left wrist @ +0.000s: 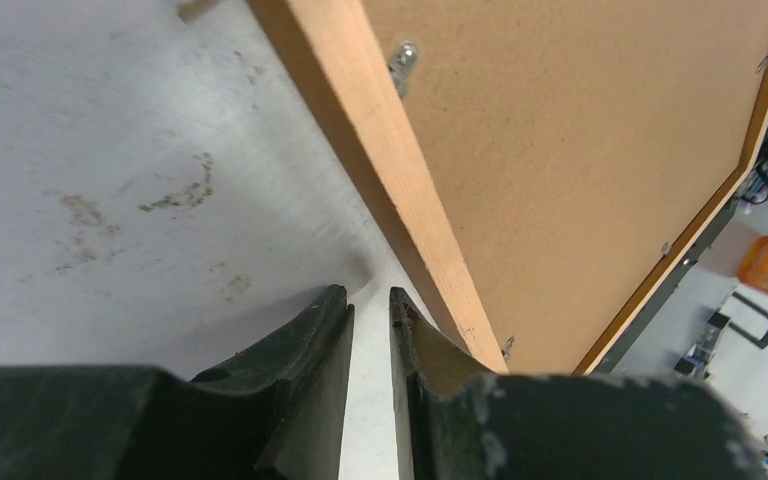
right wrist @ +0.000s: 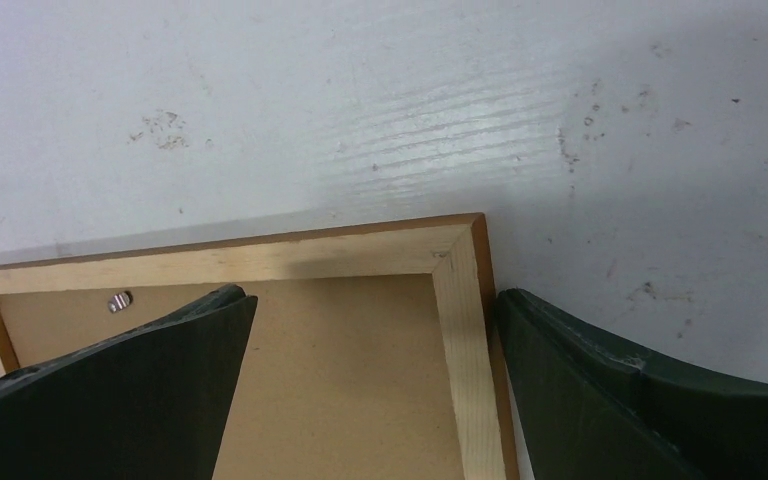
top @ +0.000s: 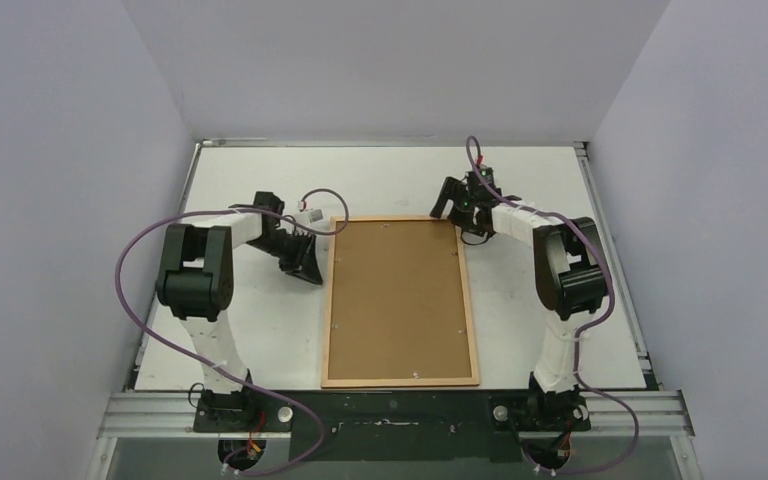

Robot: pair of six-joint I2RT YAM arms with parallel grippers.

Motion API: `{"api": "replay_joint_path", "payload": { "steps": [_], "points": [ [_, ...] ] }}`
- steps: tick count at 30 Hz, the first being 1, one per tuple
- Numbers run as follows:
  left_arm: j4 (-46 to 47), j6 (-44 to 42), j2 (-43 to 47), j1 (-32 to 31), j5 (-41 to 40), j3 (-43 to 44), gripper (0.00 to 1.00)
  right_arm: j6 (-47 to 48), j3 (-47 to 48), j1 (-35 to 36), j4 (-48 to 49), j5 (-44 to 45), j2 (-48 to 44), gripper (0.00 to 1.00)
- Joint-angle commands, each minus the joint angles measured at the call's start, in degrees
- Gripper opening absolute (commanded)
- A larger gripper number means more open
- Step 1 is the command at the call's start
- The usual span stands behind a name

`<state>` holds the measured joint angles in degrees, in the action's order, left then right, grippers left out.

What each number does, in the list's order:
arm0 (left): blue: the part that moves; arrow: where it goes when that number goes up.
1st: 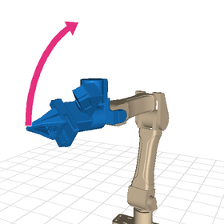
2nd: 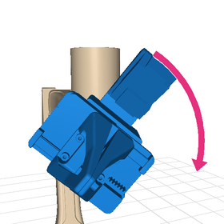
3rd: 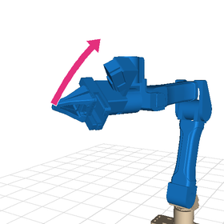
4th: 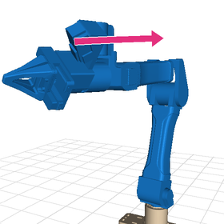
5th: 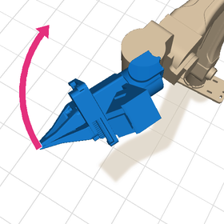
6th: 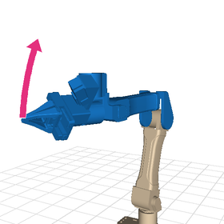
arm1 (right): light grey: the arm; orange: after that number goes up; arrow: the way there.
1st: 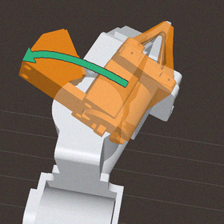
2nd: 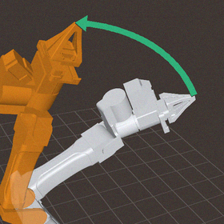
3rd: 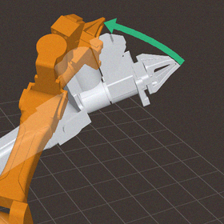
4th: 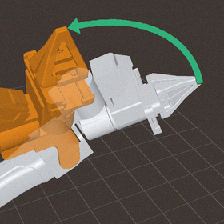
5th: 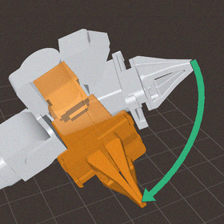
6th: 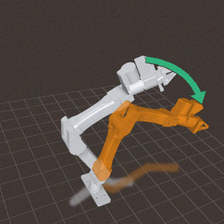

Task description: Put the photo into the frame

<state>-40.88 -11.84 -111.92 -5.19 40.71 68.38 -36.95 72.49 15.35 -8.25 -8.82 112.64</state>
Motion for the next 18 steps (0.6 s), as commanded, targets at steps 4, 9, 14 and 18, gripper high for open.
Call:
{"api": "replay_joint_path", "payload": {
  "steps": [4, 9, 14, 18],
  "points": [
    [-0.36, -5.6, 2.88, -3.17, -3.82, -3.01, 0.19, -3.28, 6.68, -0.2, 2.9, -7.23, 4.09, 0.96],
    [1.1, -3.54, 1.99, -4.78, -3.48, -3.04, 0.19, -6.9, 22.12, 3.65, 1.41, -11.3, 12.48, 0.97],
    [2.47, -0.31, 1.91, -6.12, -1.93, -1.68, 0.19, -8.26, 40.73, 9.99, -3.89, -12.71, 23.49, 0.97],
    [1.24, 0.43, 1.75, -7.32, 0.52, -1.31, 0.19, -9.34, 47.67, 12.76, -4.86, -13.51, 28.18, 0.97]
  ]
}}
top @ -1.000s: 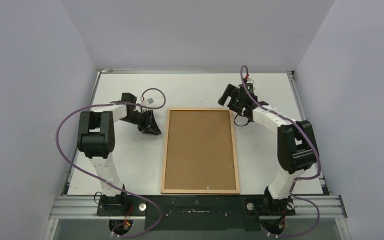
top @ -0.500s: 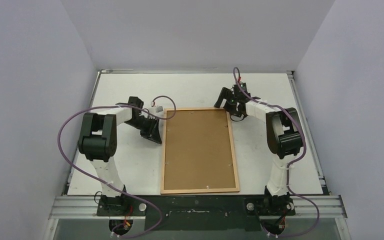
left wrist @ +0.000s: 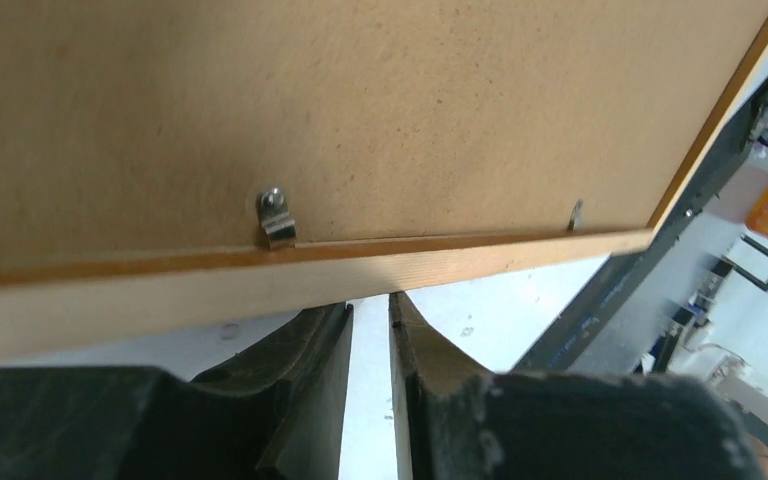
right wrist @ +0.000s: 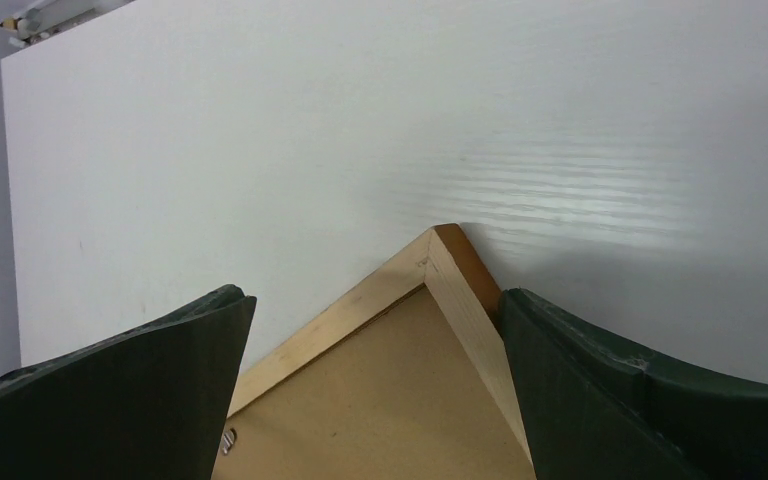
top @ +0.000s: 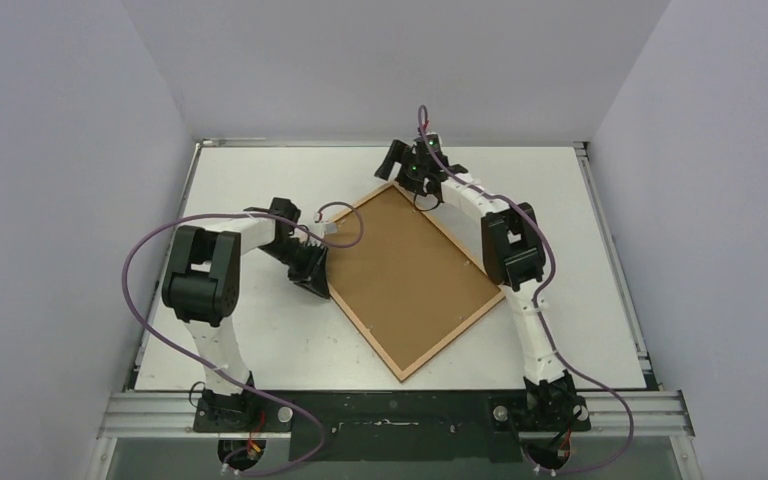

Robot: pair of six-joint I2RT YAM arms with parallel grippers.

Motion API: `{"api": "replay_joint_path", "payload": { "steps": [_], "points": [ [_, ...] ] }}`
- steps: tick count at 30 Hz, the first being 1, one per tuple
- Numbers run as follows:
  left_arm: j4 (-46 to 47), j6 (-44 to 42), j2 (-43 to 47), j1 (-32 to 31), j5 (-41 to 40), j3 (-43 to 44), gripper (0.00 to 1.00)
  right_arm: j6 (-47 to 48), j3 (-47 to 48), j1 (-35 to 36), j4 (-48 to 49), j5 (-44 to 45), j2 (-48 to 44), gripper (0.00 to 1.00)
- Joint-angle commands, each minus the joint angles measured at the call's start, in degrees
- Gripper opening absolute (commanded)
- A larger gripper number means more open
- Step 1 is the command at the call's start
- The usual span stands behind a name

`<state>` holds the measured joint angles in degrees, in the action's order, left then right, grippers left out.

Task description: Put the photo into the frame

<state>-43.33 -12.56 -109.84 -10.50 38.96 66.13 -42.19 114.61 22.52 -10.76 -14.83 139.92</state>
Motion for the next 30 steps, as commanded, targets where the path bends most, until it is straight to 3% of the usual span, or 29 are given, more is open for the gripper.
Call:
{"api": "replay_joint_path", "payload": {
  "steps": [1, 3, 6, 11, 15, 20, 30],
  "points": [
    [3.34, 0.84, -0.29, -2.23, 2.73, 0.93, 0.2, -4.33, 5.46, 6.0, -1.74, -7.72, 1.11, 0.97],
    [1.12, -0.06, -0.31, -2.37, 4.17, 1.27, 0.22, -4.01, 5.53, 6.46, -0.2, -9.03, 1.42, 0.96],
    [-9.58, -5.2, 0.17, -2.04, 7.77, 4.37, 0.26, -0.57, 7.59, 6.79, -2.96, -8.73, 1.06, 0.95],
    [-19.91, -11.8, 5.69, 3.59, 9.77, 12.31, 0.32, 5.45, -0.63, 4.61, -3.06, -0.25, -10.96, 0.91],
    [-14.68, -7.93, 4.09, 8.08, 3.46, 20.28, 0.33, 6.82, -13.89, 0.56, -1.32, 6.14, -23.55, 0.9],
    [-5.0, -3.52, -4.19, 9.19, -3.97, 25.34, 0.33, 5.24, -34.57, -4.23, -1.87, 10.26, -38.84, 0.9],
    [-2.82, -1.91, -14.52, 9.62, -4.95, 30.99, 0.3, -0.41, -66.0, -7.86, -9.9, 10.41, -66.22, 0.9]
  ]
}}
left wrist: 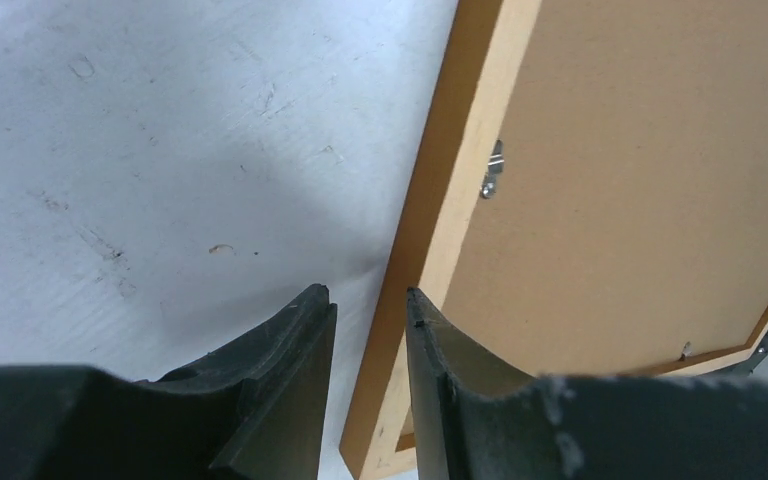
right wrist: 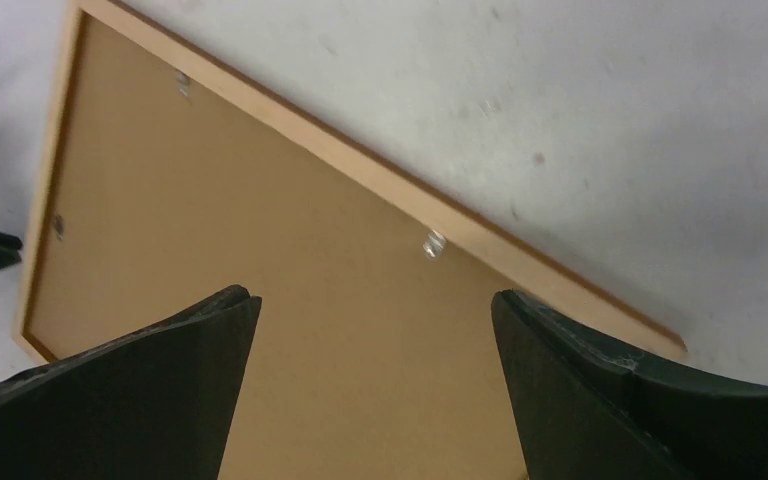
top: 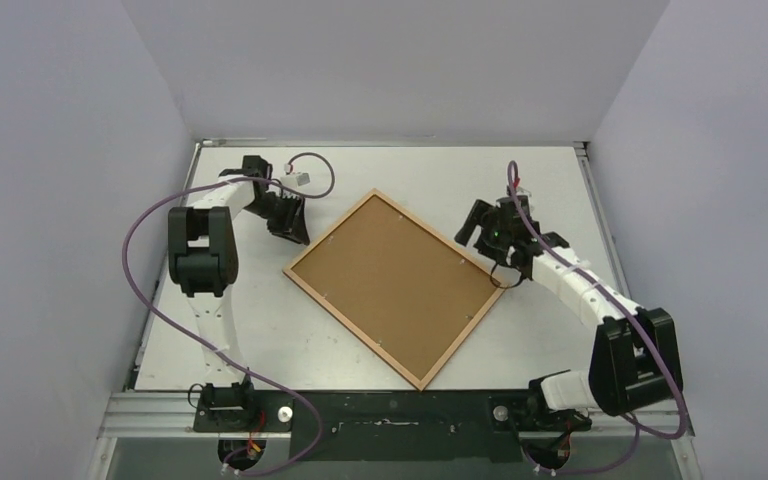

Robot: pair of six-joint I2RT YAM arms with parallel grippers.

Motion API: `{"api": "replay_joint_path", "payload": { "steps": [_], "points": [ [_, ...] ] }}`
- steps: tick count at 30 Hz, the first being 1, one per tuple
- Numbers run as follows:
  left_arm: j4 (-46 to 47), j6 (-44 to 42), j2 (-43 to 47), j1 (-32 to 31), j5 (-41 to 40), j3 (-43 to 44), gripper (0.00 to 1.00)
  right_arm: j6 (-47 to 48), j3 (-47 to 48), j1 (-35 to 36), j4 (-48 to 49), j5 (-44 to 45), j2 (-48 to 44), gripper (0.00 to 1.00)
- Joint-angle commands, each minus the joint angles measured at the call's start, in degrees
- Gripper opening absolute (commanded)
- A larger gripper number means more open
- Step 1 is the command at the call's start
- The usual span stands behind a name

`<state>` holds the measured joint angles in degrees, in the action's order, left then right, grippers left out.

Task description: Put the photo into the frame

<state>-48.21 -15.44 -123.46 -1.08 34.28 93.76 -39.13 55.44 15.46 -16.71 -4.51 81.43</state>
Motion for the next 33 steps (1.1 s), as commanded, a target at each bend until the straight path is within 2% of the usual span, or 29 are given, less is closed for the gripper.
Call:
{"api": "replay_joint_path", "payload": {
  "steps": [1, 9, 17, 24, 29, 33],
  "points": [
    [1.95, 1.09, -1.25, 0.21, 0.15, 3.3, 0.29, -4.24, -8.4, -0.99, -4.74, -0.42, -9.35, 0.9],
    [4.34, 1.81, -1.78, 0.62, 0.77, -0.87, 0.22, -10.38, -19.26, -1.11, -3.99, -4.94, -15.23, 0.9],
    [5.28, 1.87, 1.37, 0.68, 1.57, -6.31, 0.2, -11.06, -22.58, -1.14, -0.07, -6.19, -12.05, 0.9],
    [7.6, 1.17, 4.11, 0.74, 0.73, -13.35, 0.19, -8.13, -20.57, -1.94, -1.44, -4.61, -9.46, 0.9],
    [9.01, 0.87, 5.5, 2.63, 0.64, -16.65, 0.19, -4.78, -14.57, -2.52, -9.07, -3.04, -12.75, 0.9],
    [9.34, 1.03, 5.42, 3.47, 1.04, -16.97, 0.19, -4.15, -14.92, -4.21, -13.24, -1.55, -15.84, 0.9]
  ]
}}
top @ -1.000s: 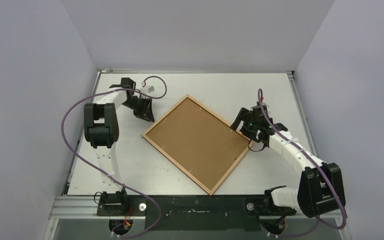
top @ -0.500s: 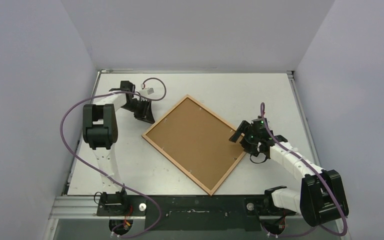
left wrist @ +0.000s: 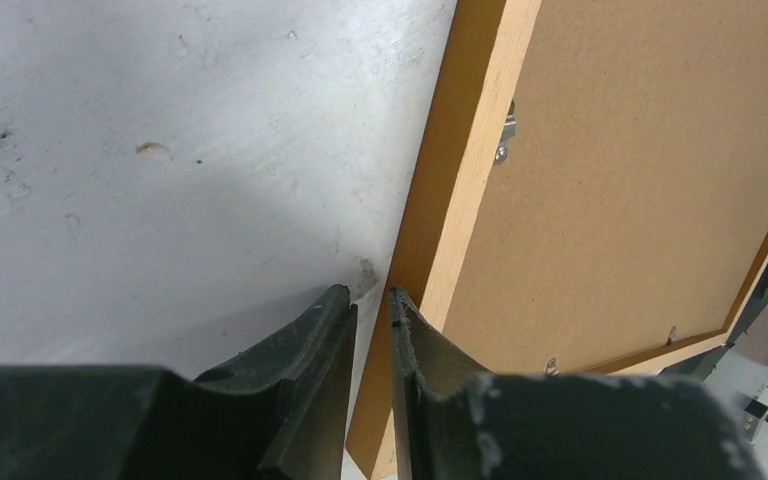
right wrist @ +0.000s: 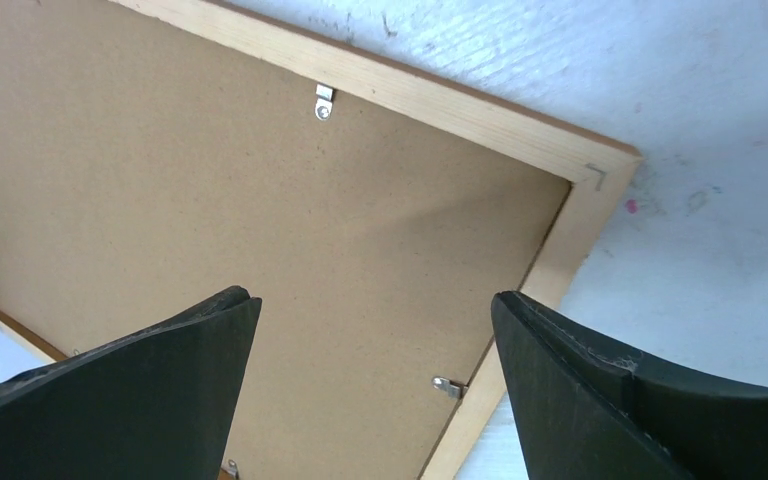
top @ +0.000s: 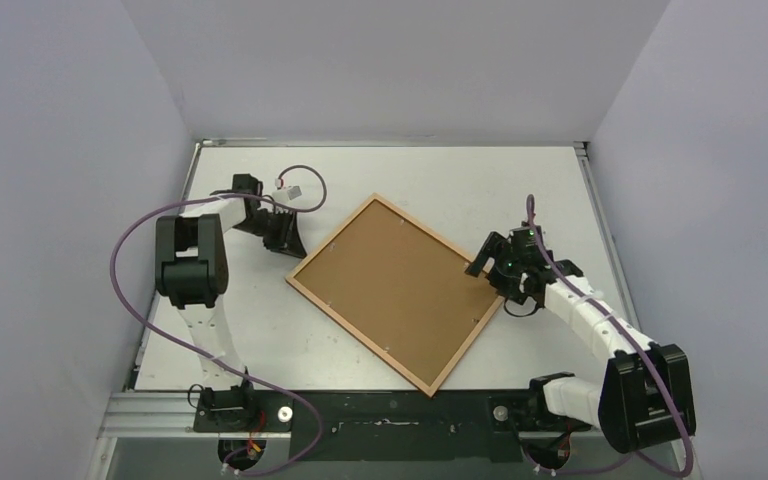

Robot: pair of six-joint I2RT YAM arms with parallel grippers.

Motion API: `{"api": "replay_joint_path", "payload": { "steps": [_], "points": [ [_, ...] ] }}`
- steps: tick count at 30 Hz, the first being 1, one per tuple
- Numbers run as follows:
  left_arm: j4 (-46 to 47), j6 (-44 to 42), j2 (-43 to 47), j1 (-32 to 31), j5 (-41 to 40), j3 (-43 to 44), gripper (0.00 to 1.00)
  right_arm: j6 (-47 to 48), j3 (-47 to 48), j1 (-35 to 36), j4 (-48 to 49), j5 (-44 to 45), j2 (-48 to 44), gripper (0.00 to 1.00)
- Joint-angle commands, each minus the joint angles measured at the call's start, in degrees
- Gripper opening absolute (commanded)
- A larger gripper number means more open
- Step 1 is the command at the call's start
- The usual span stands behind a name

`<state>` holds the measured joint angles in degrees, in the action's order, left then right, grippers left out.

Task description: Put the photo into the frame

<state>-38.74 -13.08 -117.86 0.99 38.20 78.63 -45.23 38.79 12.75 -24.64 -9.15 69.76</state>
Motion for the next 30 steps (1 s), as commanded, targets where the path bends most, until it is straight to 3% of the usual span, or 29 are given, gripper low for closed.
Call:
{"api": "replay_joint_path", "payload": {
  "steps": [1, 9, 16, 20, 30],
  "points": [
    [-0.04, -1.15, -0.1, 1.56, -2.6, -1.93, 0.19, 1.88, 0.92, -2.27, -5.4, 3.27, -4.55, 0.9],
    [0.48, -0.43, 0.69, 1.8, -0.95, -2.04, 0.19, 0.77, -3.86, -4.67, -4.4, 3.93, -5.56, 0.9],
    [0.54, 0.14, 1.41, 1.7, 0.74, -3.3, 0.19, -3.35, -6.54, -4.73, 7.78, -3.66, 0.11, 0.9],
    [0.44, -0.37, 3.56, 1.42, 1.67, -6.08, 0.19, -3.52, -1.66, -4.49, 12.31, -5.03, 6.14, 0.9],
    [-1.76, -2.7, 9.19, 1.11, 3.65, -14.77, 0.19, 2.09, 12.78, -4.36, 12.78, -3.23, 20.41, 0.9]
  ]
}}
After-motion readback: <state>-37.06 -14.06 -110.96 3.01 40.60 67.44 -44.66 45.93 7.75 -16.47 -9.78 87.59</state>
